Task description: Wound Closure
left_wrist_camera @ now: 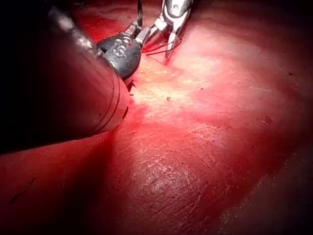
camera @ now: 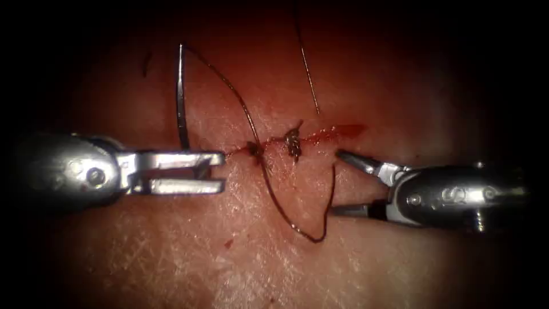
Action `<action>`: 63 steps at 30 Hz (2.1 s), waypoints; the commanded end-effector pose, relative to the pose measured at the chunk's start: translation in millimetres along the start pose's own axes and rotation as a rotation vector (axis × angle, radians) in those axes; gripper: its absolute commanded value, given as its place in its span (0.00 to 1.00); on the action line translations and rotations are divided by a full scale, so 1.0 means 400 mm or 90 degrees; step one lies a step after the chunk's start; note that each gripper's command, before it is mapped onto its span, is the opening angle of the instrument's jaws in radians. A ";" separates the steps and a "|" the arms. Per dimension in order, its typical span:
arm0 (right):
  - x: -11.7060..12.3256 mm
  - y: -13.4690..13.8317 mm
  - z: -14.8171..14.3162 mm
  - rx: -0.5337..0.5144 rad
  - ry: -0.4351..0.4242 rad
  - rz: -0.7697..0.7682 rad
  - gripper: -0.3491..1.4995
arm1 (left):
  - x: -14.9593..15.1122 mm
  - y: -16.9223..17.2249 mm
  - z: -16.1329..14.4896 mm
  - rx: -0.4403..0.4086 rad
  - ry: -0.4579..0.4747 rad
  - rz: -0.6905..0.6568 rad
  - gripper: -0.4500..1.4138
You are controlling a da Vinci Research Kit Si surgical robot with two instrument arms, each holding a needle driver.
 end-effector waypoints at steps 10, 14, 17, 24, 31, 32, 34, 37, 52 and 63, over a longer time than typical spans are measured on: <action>-0.0048 -0.0013 0.0026 0.018 -0.029 -0.033 0.00 | -0.0012 0.0004 0.0020 0.000 0.001 -0.001 0.00; -0.0053 -0.0025 0.0005 0.092 -0.055 -0.032 0.00 | -0.0013 0.0004 0.0018 -0.002 -0.001 0.000 0.00; -0.0044 -0.0046 -0.0011 0.133 -0.034 -0.021 0.00 | -0.0012 0.0005 0.0016 -0.002 -0.001 -0.004 0.00; 0.0028 -0.0135 -0.0046 0.139 -0.024 -0.027 0.00 | -0.0017 0.0006 0.0007 -0.006 -0.002 -0.007 0.00; 0.0114 -0.0222 -0.0084 0.169 -0.069 -0.041 0.00 | -0.0029 0.0006 -0.0017 -0.012 -0.001 -0.005 0.00; 0.0129 -0.0233 -0.0091 0.174 -0.075 -0.041 0.00 | -0.0031 0.0006 -0.0023 -0.015 0.000 -0.004 0.00; 0.0149 -0.0249 -0.0099 0.178 -0.078 -0.041 0.00 | -0.0038 0.0008 -0.0038 -0.017 -0.003 -0.007 0.00; 0.0177 -0.0268 -0.0108 0.184 -0.084 -0.042 0.00 | -0.0055 0.0018 -0.0071 -0.020 -0.006 -0.014 0.00; 0.0099 -0.0141 -0.0181 0.006 -0.058 -0.001 0.89 | -0.0118 0.0013 -0.0094 -0.012 -0.027 -0.029 0.00; -0.0003 -0.0046 -0.0124 -0.073 -0.055 -0.034 0.84 | -0.0129 0.0012 -0.0089 -0.007 -0.031 -0.034 0.00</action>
